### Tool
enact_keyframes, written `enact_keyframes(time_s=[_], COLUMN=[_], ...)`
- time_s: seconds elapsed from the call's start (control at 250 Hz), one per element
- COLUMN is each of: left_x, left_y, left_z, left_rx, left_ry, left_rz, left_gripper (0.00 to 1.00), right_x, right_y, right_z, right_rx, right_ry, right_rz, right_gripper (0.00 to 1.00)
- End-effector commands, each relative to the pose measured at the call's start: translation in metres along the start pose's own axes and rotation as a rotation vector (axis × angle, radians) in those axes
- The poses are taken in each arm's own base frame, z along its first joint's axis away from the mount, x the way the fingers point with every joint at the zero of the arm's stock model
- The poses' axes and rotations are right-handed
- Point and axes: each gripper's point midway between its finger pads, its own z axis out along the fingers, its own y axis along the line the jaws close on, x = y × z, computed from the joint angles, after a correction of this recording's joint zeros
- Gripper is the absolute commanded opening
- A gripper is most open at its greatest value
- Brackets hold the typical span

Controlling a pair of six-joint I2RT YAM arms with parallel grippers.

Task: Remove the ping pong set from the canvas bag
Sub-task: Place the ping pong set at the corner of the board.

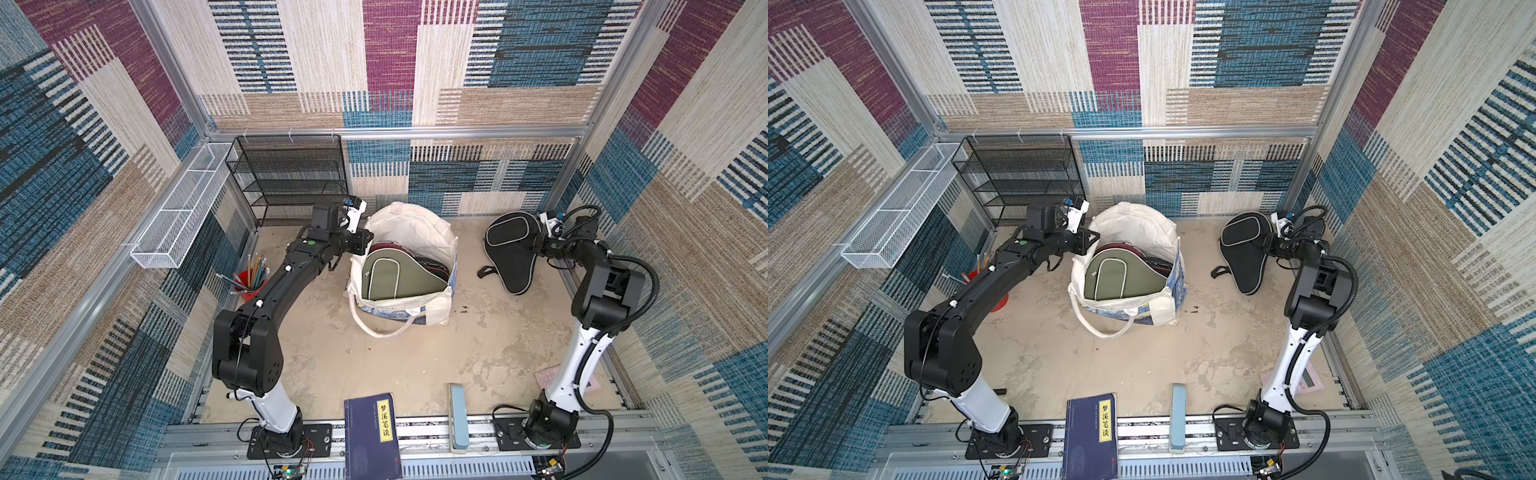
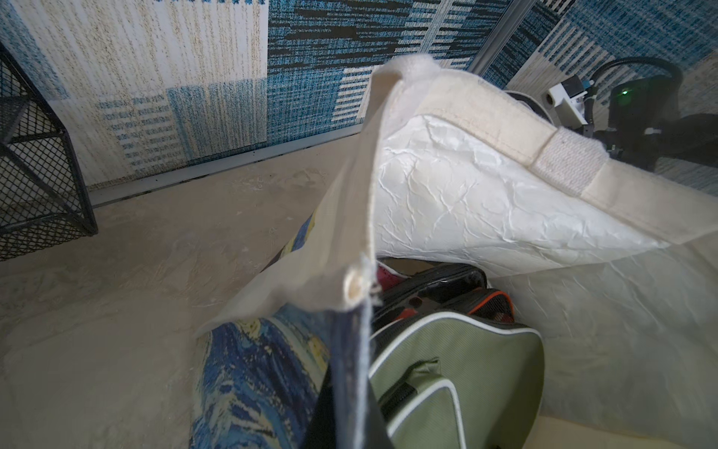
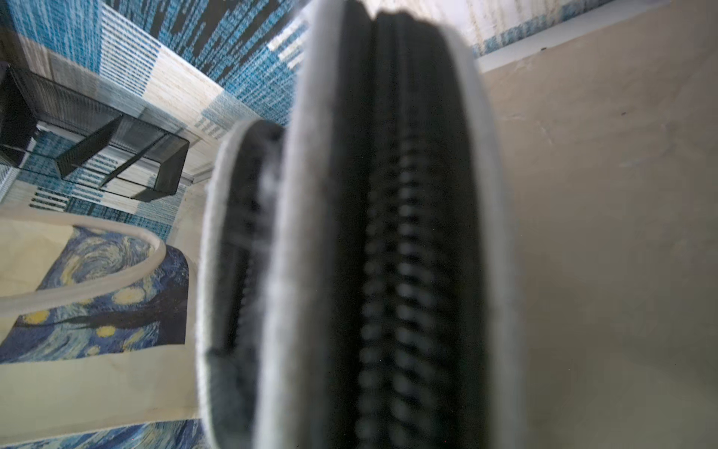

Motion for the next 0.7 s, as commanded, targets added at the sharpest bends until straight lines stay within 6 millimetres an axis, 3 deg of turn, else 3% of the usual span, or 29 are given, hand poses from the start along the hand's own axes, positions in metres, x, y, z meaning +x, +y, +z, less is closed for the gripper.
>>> enact_keyframes(time_s=[0.0, 0.064, 0.196, 0.3, 0.456, 0.696], left_x=[-0.017, -0.017, -0.014, -0.013, -0.017, -0.017], left_y=[-0.012, -0.009, -0.006, -0.004, -0.005, -0.004], left_z=[0.0, 0.001, 0.003, 0.004, 0.004, 0.006], left_rx=[0.063, 0.056, 0.04, 0.033, 0.041, 0.042], left_ry=[-0.057, -0.05, -0.026, -0.018, -0.031, -0.019], left_rz=[0.068, 0.071, 0.086, 0.082, 0.076, 0.08], left_gripper=[0.0, 0.0, 0.0, 0.0, 0.0, 0.0], right_x=[0.004, 0.007, 0.009, 0.001, -0.01, -0.004], right_y=[-0.027, -0.045, -0.072, -0.084, -0.098, -0.118], right_z=[0.01, 0.015, 0.02, 0.018, 0.016, 0.014], right_rx=[0.062, 0.104, 0.191, 0.242, 0.3, 0.376], right_ry=[0.042, 0.068, 0.095, 0.082, 0.092, 0.12], right_rz=[-0.038, -0.023, -0.013, -0.023, -0.033, -0.032], right_gripper=[0.0, 0.0, 0.1, 0.14, 0.29, 0.51])
